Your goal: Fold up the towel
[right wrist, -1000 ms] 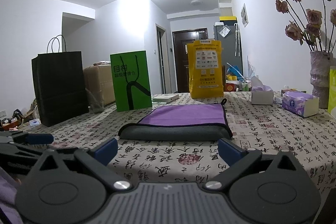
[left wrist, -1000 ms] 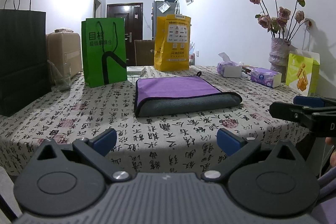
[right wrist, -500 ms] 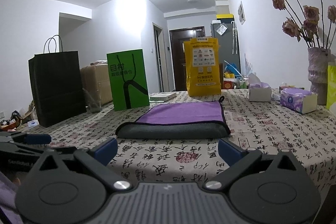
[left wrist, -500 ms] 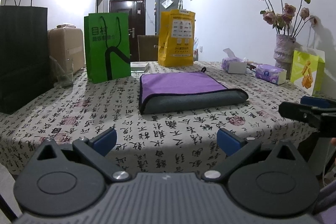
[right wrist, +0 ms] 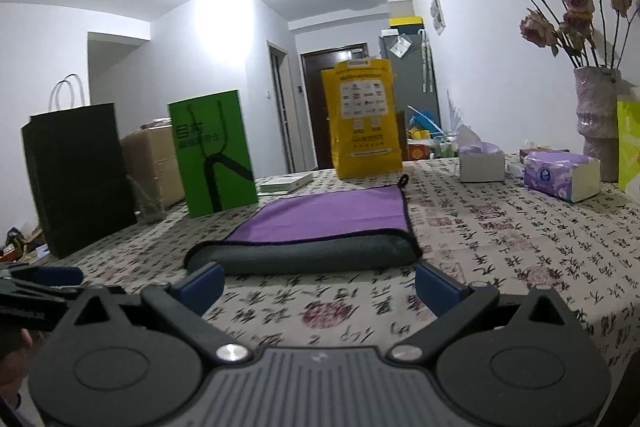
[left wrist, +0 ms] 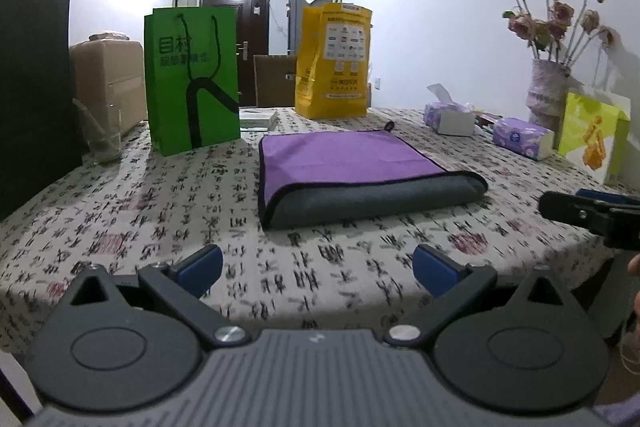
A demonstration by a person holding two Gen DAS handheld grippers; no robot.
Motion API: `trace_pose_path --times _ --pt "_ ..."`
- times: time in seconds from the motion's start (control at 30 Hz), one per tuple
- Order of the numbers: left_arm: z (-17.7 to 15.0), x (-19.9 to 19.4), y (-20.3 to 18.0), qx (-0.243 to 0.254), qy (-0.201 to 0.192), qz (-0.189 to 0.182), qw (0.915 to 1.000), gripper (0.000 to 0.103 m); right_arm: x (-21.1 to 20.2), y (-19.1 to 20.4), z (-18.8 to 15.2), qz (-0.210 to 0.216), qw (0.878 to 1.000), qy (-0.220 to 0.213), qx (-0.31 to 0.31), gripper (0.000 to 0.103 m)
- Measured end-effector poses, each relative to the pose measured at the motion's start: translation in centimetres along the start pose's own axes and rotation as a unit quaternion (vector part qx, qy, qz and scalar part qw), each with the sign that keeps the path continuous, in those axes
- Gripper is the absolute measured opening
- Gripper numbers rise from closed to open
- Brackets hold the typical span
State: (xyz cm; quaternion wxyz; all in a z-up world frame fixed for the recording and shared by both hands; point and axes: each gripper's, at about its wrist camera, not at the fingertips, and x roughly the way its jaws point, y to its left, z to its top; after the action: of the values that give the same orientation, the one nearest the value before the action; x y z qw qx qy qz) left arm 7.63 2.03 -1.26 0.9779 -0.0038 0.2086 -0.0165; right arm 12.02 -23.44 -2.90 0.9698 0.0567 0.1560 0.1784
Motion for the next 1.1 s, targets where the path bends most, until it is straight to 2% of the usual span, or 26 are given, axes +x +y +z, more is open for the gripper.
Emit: trace_pose_path --times 0.2,0.27,0.4,0.5,0.57,0.6,0.77,0.93,1.0,1.03,1.07,1.1 --pt "1.0 3.6 1.1 -0.021 0.018 0.007 0.9996 0.102 3.0 -1.7 0.3 -0.013 1.000 0.025 0.012 0.095" --pt "1.3 4.8 1.5 -0.022 0.022 0.006 0.9995 0.102 4.0 -2.2 0.4 -0.018 0.999 0.029 0.014 0.090" --pt "2.0 7.2 2.2 -0.019 0.027 0.004 0.9994 0.099 5.7 -2.9 0.5 -0.030 0.999 0.026 -0.003 0.090" --pt "2.6 9.0 2.6 -0.009 0.029 0.004 0.9995 0.086 7.2 -3.6 0.9 -0.039 0.999 0.032 -0.011 0.087" --pt "3.0 10.4 3.0 -0.005 0.035 0.001 0.9994 0.072 8.5 -4.2 1.3 -0.037 0.998 0.042 -0.015 0.083" --pt "3.2 11.1 3.2 -0.004 0.040 -0.004 0.9992 0.070 9.2 -4.5 1.5 -0.037 0.998 0.047 -0.018 0.082" --pt "4.0 13.8 3.9 -0.007 0.057 -0.038 0.9977 0.068 13.1 -6.1 2.7 -0.012 0.996 0.083 -0.029 0.067" --pt "4.0 15.6 4.9 -0.024 0.083 -0.085 0.9926 0.068 16.2 -7.4 3.6 0.022 0.993 0.110 -0.022 0.065" --pt "3.9 16.0 5.1 -0.027 0.092 -0.097 0.9906 0.061 17.1 -7.9 3.8 0.036 0.991 0.126 -0.016 0.063" --pt "3.8 16.1 5.2 -0.027 0.095 -0.100 0.9901 0.049 17.4 -8.1 3.8 0.043 0.990 0.132 -0.014 0.061" --pt "3.8 16.1 5.2 -0.026 0.098 -0.102 0.9897 0.042 17.8 -8.3 3.8 0.050 0.988 0.143 -0.011 0.055" --pt "3.8 16.2 5.3 -0.021 0.099 -0.100 0.9898 0.040 18.1 -8.4 3.8 0.056 0.987 0.153 -0.010 0.052"
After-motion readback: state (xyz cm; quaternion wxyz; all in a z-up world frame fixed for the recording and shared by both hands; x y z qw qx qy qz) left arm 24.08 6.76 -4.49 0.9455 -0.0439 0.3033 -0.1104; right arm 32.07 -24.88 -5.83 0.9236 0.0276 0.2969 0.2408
